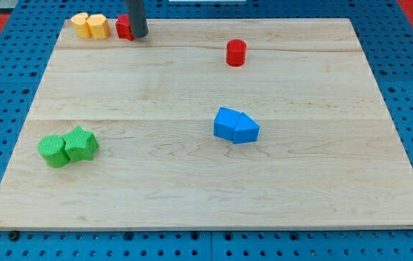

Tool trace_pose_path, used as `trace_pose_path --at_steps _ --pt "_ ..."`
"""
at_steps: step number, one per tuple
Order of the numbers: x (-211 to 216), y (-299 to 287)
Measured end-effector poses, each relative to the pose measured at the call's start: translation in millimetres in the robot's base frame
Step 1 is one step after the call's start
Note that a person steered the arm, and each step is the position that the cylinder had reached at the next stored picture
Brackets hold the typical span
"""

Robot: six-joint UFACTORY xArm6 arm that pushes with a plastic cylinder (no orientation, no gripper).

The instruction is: Slide the red circle towards top left

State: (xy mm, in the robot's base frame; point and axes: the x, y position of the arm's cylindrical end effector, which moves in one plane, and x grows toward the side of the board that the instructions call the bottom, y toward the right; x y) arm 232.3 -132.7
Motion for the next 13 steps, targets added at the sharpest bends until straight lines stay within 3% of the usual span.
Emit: trace_pose_path --at_steps 3,6,7,8,10,13 --pt "0.0 -9.5" --pt "3.3 193.1" --pt "27.7 236.2" --pt "47.7 223.8" --pt "47.7 124.0" --pt "84.1 159.1"
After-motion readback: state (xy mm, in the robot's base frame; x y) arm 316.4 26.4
